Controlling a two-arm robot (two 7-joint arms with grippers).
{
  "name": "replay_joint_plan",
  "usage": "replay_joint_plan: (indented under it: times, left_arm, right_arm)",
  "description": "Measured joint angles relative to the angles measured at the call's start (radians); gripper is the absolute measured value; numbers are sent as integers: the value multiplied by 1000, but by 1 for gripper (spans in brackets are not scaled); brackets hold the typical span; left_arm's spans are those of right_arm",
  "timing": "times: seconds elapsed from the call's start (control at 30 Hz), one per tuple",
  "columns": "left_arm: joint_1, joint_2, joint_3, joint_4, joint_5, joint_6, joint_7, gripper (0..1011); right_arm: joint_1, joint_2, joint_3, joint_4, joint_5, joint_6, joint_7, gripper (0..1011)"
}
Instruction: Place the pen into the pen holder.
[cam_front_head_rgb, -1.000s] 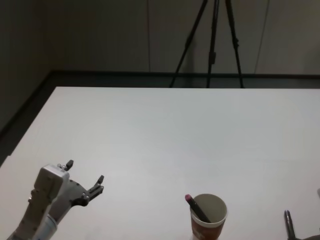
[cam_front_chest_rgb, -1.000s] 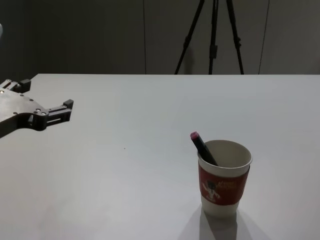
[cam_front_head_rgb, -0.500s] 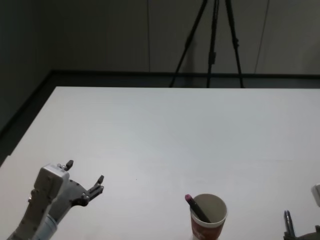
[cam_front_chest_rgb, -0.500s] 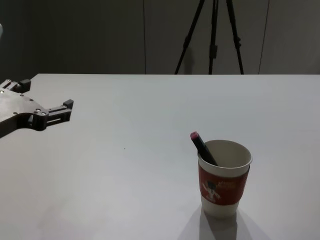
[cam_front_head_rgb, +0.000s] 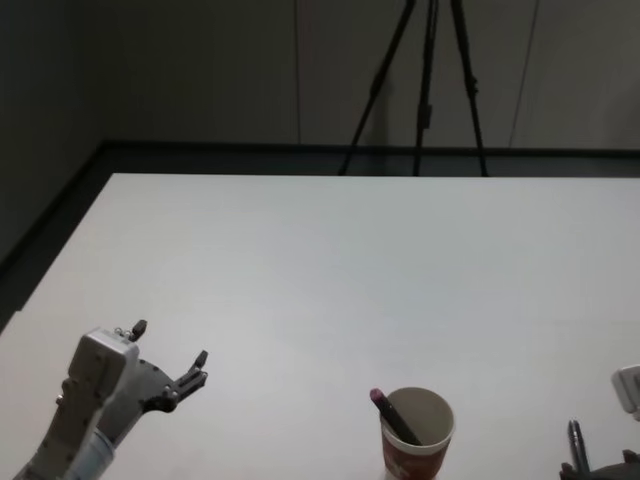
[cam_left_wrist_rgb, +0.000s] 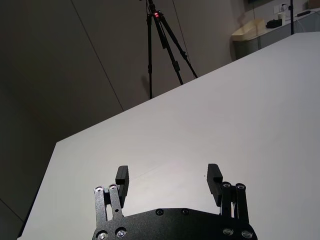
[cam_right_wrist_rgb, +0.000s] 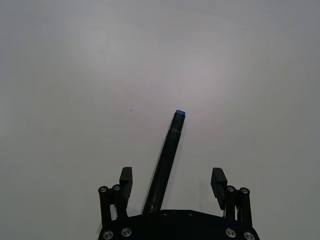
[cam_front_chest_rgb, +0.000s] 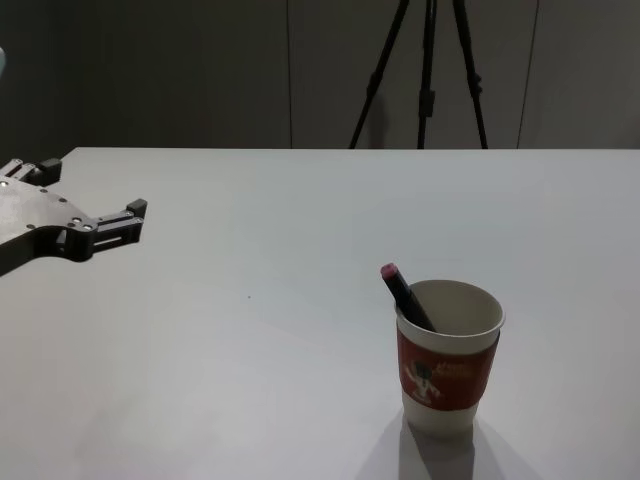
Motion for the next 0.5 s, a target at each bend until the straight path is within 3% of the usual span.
replay_joint_plan:
  times: [0.5]
  left_arm:
    - [0, 0, 0, 0, 0, 0, 0, 1001]
  right_arm:
    - [24, -19, 4, 44, -39, -4, 9, 1001]
